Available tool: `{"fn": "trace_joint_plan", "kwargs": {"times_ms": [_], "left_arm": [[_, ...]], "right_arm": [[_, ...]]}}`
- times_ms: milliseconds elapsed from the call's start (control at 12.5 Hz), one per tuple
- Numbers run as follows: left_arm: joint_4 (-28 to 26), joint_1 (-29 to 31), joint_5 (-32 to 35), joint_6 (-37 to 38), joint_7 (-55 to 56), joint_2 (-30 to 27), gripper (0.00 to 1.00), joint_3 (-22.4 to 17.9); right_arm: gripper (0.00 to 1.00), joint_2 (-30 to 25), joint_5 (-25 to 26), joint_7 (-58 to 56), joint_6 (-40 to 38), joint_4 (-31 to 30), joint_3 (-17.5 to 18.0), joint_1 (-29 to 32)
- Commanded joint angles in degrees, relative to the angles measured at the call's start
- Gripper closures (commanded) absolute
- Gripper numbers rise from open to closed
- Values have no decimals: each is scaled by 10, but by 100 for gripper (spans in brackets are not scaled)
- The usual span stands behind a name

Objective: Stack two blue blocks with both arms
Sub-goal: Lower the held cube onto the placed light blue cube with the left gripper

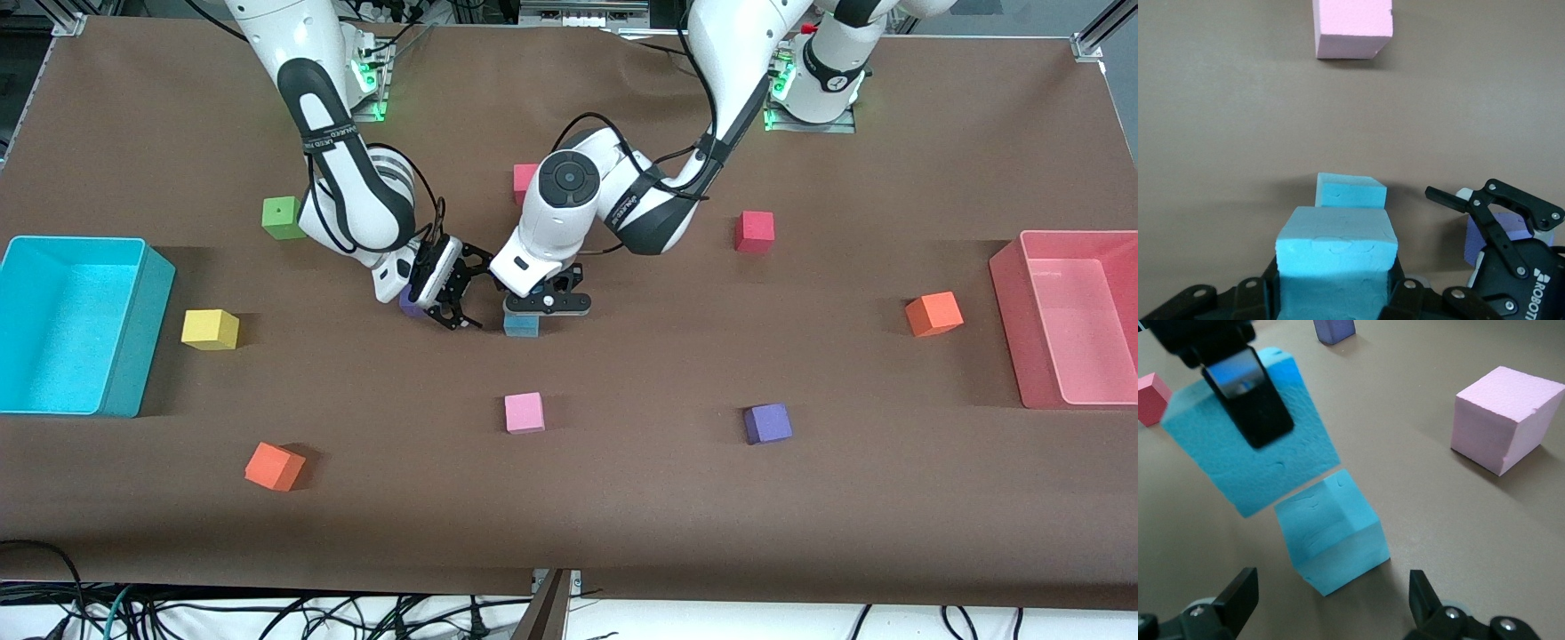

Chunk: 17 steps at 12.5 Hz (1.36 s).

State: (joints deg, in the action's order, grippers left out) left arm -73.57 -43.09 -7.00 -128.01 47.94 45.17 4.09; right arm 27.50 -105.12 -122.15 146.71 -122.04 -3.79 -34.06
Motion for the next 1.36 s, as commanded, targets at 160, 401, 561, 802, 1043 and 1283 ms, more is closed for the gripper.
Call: {"fn": "trace_joint_plan", "kwargs": {"times_ms": [160, 401, 561, 802, 1043, 1283], "left_arm": [[63, -21, -15, 3, 8, 47, 100, -19], [62, -25, -15, 3, 8, 50, 100, -28], [62, -26, -15, 3, 11, 52, 100, -31], [62, -32, -14, 3, 11, 61, 100, -32], [63, -33, -14, 3, 27, 62, 100, -32], [62, -36, -14, 3, 29, 62, 0, -33]], "right_arm": [[0, 1, -14, -10, 7, 4, 2, -1], [0, 1, -14, -10, 7, 4, 2, -1], [0, 1, -14, -10, 7, 4, 2, -1], [0, 1, -14, -11, 7, 4, 2, -1], [0, 1, -14, -12, 7, 4, 2, -2], [0, 5, -15, -12, 7, 4, 2, -3]]}}
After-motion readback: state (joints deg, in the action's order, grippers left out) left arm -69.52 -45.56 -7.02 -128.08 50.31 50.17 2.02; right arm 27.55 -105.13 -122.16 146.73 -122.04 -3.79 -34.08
